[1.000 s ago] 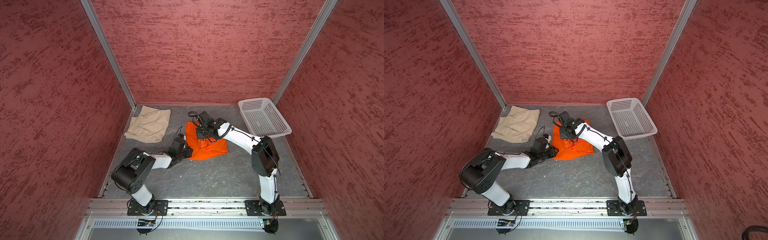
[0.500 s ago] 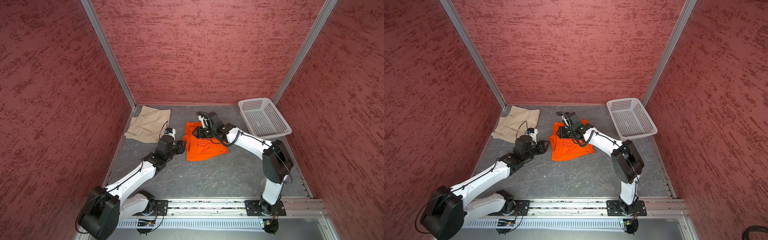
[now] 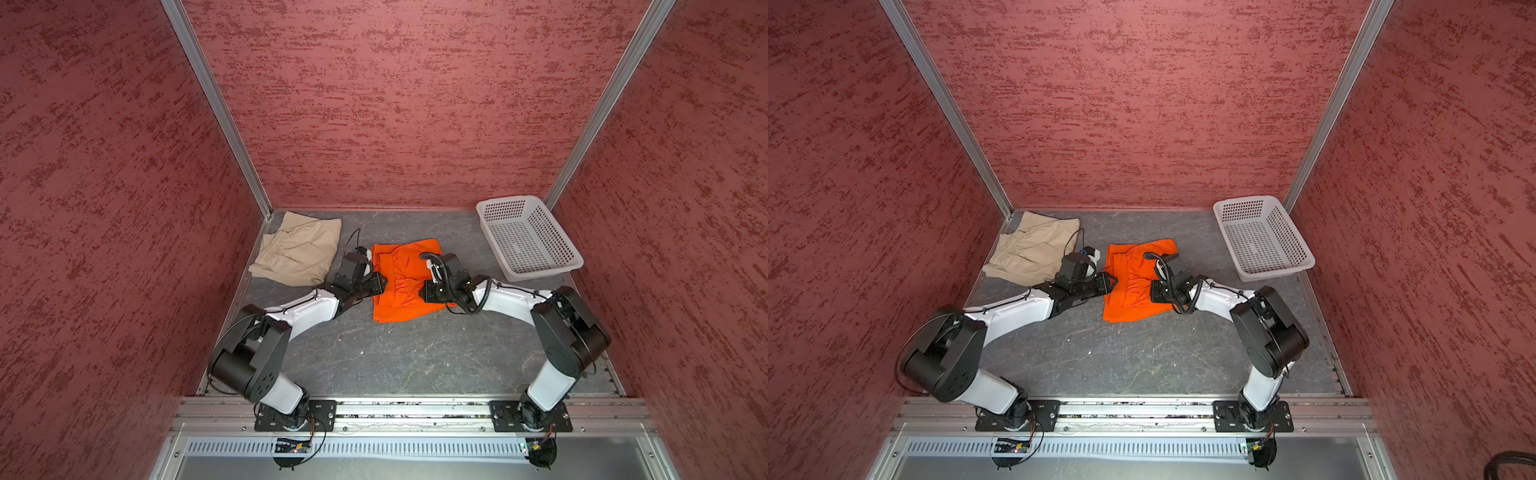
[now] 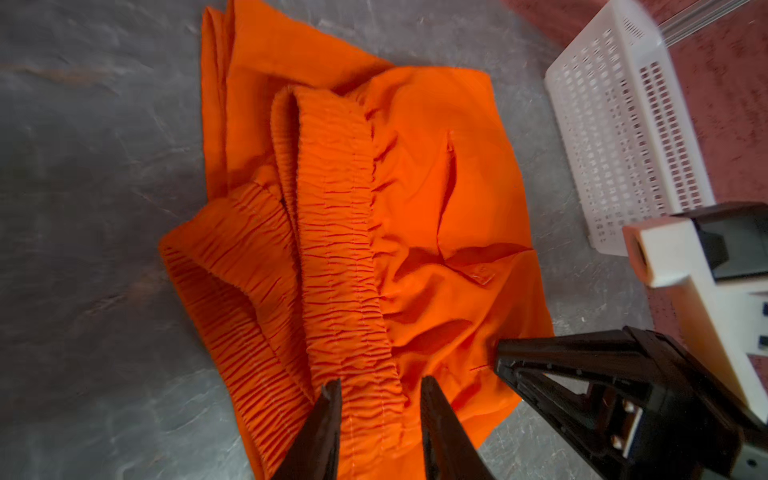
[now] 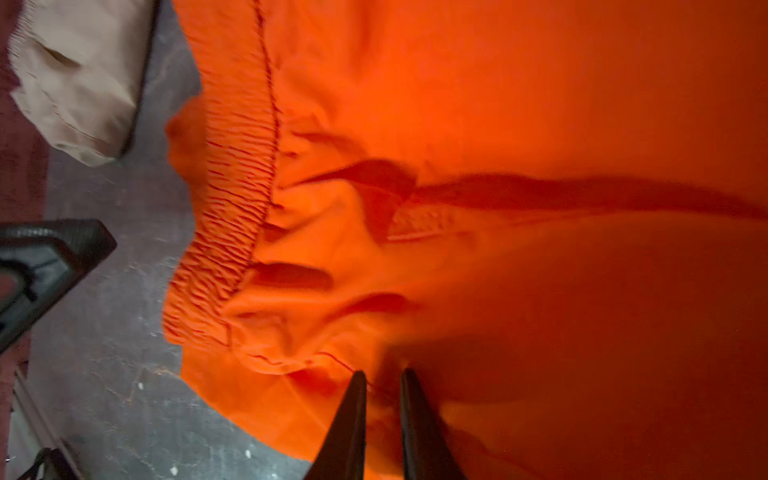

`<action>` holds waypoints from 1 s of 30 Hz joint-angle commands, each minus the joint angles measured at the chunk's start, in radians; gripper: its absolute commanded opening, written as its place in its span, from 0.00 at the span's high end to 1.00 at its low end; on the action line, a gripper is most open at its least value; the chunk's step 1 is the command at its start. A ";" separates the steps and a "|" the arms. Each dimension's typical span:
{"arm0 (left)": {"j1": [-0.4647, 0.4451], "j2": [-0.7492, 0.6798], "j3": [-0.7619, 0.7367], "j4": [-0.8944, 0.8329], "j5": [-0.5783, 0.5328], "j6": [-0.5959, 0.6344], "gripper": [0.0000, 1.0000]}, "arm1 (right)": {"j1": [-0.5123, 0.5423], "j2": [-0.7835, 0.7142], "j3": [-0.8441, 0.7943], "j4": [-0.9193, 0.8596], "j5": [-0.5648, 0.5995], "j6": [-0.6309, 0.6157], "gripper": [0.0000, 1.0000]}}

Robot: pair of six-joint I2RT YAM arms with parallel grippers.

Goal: Fold and stack the shorts

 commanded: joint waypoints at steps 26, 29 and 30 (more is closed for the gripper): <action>0.034 -0.285 -0.251 0.061 0.046 -0.149 0.44 | 0.089 -0.248 0.163 -0.419 0.311 -0.140 0.43; 0.038 -0.206 -0.250 0.158 0.094 -0.190 0.44 | 0.129 -0.127 0.259 -0.386 0.337 -0.169 0.38; 0.034 -0.176 -0.249 0.192 0.106 -0.210 0.44 | 0.137 -0.088 0.283 -0.368 0.337 -0.174 0.37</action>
